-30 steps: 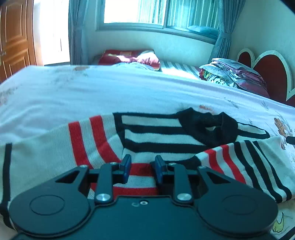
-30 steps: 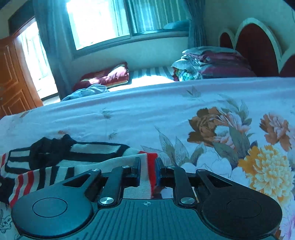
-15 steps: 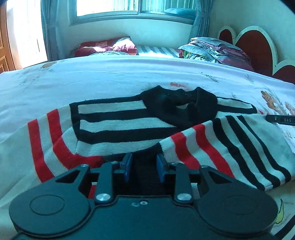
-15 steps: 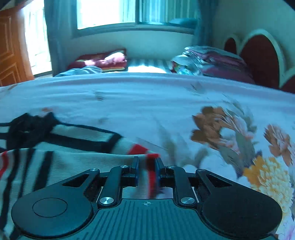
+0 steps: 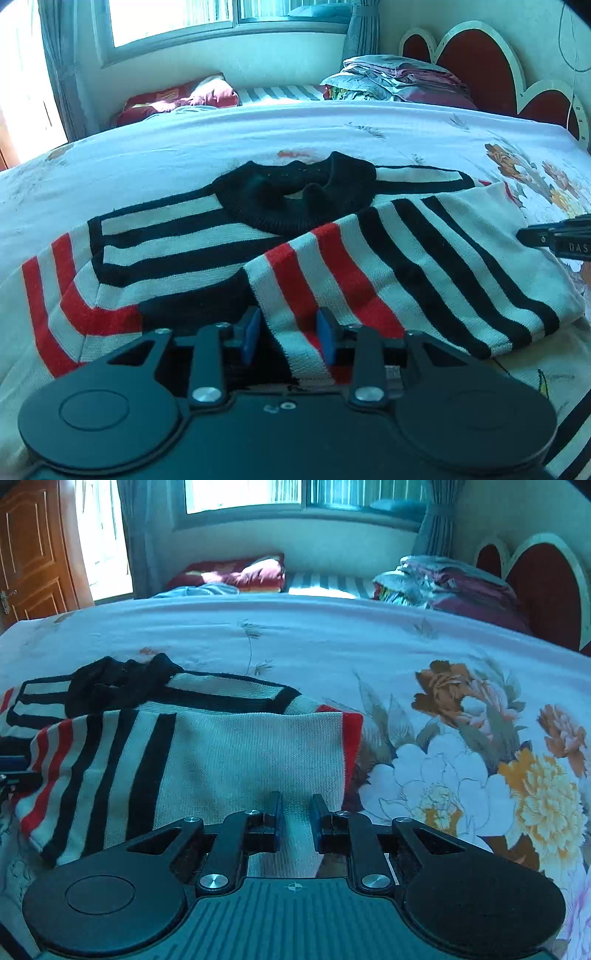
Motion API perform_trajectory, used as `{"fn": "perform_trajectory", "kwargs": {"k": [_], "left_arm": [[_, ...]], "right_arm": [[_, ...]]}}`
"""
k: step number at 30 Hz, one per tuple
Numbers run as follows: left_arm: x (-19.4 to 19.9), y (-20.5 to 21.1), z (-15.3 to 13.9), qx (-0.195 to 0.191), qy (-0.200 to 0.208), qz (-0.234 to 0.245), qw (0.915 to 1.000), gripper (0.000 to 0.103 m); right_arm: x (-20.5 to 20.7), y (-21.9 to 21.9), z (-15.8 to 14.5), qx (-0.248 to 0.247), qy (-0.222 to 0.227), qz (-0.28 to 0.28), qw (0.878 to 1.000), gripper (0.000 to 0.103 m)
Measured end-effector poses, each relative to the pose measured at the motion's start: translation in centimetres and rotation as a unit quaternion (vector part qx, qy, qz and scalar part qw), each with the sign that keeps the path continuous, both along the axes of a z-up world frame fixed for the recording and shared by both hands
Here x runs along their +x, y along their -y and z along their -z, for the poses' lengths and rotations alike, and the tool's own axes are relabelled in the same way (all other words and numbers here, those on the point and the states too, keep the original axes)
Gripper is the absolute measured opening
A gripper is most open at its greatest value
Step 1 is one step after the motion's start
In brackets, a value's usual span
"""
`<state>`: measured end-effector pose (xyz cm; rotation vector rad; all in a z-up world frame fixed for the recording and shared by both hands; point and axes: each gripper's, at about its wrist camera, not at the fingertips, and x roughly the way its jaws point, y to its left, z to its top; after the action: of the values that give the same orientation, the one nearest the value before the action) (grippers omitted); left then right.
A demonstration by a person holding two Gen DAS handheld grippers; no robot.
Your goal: Fold small clothes
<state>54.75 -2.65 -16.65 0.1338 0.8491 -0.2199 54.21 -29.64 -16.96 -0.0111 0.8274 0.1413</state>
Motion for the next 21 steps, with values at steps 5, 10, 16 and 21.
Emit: {"fn": "perform_trajectory", "kwargs": {"k": [5,10,16,21], "left_arm": [[-1.9,0.3,-2.4,-0.012,0.035,0.019,0.9991,0.031],[-3.0,1.0,0.2,-0.018,0.007,0.029,0.9994,0.034],[-3.2,-0.8,-1.3,-0.011,0.017,0.008,0.9998,0.033],[-2.6,-3.1,-0.8,-0.037,-0.004,-0.002,0.9993,0.035]], "right_arm": [[-4.8,-1.2,-2.5,0.011,0.028,-0.006,1.000,0.017],[-7.7,-4.4,-0.2,0.004,-0.002,-0.016,1.000,0.017],[-8.3,-3.9,-2.5,0.006,0.017,0.000,1.000,0.017],[-7.5,-3.0,-0.6,0.001,-0.027,0.012,1.000,0.017]]}}
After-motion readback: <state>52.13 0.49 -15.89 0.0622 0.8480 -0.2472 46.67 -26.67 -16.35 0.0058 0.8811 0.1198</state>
